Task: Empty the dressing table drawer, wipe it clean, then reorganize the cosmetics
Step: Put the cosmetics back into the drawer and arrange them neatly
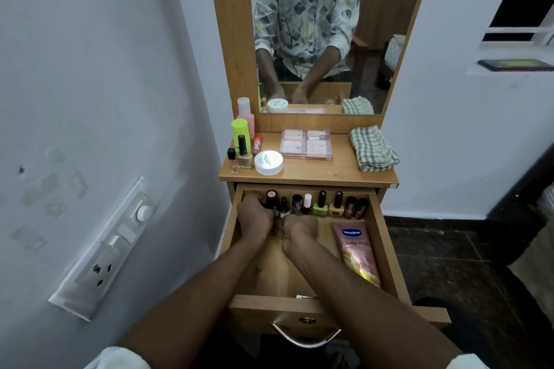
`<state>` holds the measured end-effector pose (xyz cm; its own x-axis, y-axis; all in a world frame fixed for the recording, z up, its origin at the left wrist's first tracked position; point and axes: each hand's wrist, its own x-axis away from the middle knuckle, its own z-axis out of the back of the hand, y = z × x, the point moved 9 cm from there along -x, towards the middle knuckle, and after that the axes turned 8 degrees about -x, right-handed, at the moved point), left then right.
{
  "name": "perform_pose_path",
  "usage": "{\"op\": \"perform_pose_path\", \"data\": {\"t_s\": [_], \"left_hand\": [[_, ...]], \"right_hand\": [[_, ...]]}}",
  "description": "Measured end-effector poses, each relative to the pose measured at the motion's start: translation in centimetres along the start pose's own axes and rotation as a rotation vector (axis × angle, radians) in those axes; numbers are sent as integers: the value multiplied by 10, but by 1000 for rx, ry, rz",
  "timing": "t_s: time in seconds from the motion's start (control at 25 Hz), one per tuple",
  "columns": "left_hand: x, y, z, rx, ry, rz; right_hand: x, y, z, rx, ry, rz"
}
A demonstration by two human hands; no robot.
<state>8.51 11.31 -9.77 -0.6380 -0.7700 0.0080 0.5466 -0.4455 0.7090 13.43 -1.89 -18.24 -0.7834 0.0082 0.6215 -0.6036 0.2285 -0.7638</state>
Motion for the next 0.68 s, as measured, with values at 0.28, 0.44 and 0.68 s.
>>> {"op": "perform_pose_path", "data": {"t_s": [0.28, 0.44, 0.68], "left_hand": [[-6, 0, -6, -43, -2, -19], [-2, 2, -9, -16, -44, -23], [14, 28, 31, -76, 64, -74]], "right_hand": [[5, 5, -9, -50, -74, -38], [-2, 4, -5, -9, -83, -11], [39, -45, 5, 325, -174, 185]]}}
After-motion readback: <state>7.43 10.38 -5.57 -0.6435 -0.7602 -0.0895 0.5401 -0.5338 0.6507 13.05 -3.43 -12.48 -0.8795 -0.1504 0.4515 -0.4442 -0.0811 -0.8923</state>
